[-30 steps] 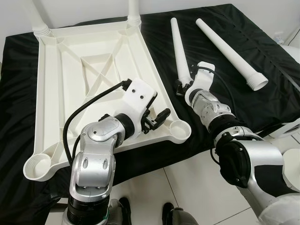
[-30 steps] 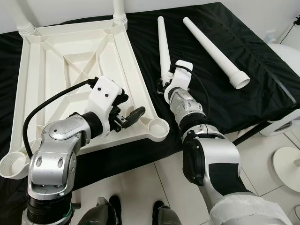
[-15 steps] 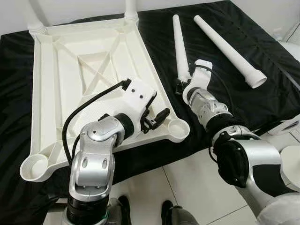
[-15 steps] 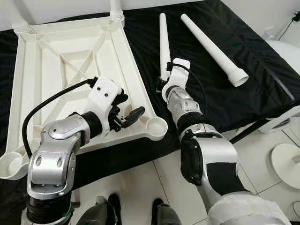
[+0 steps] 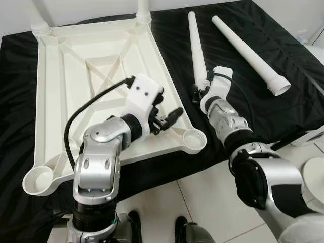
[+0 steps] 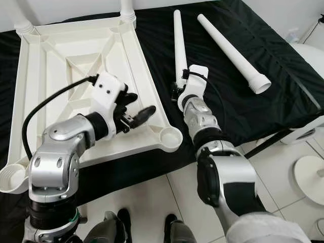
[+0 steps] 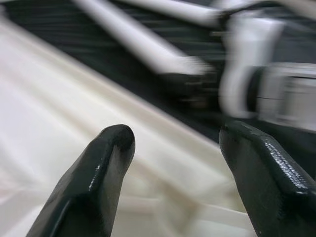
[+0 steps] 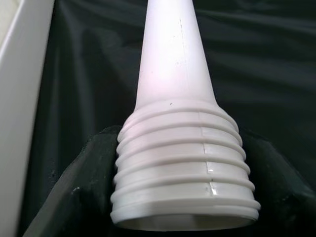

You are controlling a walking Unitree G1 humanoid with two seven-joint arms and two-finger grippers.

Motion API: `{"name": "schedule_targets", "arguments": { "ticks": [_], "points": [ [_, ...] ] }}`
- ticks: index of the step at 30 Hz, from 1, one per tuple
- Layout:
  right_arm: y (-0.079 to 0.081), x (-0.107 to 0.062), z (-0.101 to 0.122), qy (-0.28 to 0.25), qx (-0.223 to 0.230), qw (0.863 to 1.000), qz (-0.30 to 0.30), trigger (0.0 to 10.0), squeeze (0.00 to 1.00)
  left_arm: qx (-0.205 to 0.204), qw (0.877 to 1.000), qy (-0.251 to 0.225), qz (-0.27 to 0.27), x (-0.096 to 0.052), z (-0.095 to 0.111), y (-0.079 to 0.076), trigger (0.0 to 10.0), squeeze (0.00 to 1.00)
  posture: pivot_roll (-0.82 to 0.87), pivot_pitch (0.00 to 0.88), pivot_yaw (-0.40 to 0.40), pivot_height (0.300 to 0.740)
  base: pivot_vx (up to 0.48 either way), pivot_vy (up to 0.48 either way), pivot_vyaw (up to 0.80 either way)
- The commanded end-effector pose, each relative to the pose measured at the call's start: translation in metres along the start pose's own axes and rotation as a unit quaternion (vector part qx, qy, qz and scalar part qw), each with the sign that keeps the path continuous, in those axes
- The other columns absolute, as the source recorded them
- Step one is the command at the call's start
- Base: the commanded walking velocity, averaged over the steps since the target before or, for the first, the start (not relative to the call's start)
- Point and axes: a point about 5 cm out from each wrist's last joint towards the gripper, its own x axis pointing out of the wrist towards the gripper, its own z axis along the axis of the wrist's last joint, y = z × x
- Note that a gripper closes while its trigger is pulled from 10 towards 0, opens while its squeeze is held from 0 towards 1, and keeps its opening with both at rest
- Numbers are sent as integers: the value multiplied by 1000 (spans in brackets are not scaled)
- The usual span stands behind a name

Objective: Building children table

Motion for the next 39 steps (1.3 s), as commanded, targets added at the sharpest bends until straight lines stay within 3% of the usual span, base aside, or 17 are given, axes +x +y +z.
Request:
{"name": "schedule_targets", "arguments": {
  "ticks": [1, 8, 18, 21, 24, 26, 39],
  "points": [
    [-7, -3, -7, 0, 6, 1000, -8, 10000, 0, 3, 1000, 1, 7, 2, -4, -1, 10000, 0, -4, 227, 8, 740, 0, 0, 0],
    [-21, -8, 0, -55, 19, 998, 6, 10000, 0, 2, 1000, 1, 21, 17, -16, -4, 10000, 0, -7, 181, 20, 740, 0, 0, 0],
    [-37, -22, 4, -128, 24, 991, 28, 10000, 0, -35, 999, -17, -19, 27, -8, -1, 10000, 0, -11, 140, 32, 740, 0, 0, 0],
    [-43, -36, 0, -156, 5, 985, 67, 10000, 0, -79, 995, -28, -60, 37, -3, -3, 10000, 0, -24, 117, 33, 740, 0, 0, 0],
    [-44, -39, -1, -161, 1, 984, 76, 10000, 0, -96, 992, -30, -74, 38, -2, -4, 10000, 0, -25, 116, 34, 740, 0, 0, 0],
    [-44, -45, -4, -166, -9, 982, 94, 10000, 0, -132, 986, -33, -95, 42, 2, -4, 10000, 0, -37, 101, 40, 740, 0, 0, 0],
    [-39, -58, -1, -191, -27, 970, 147, 10000, 0, -154, 980, -47, -119, 51, 10, -1, 10000, 0, -56, 52, 45, 740, 0, 0, 0]
  ]
}}
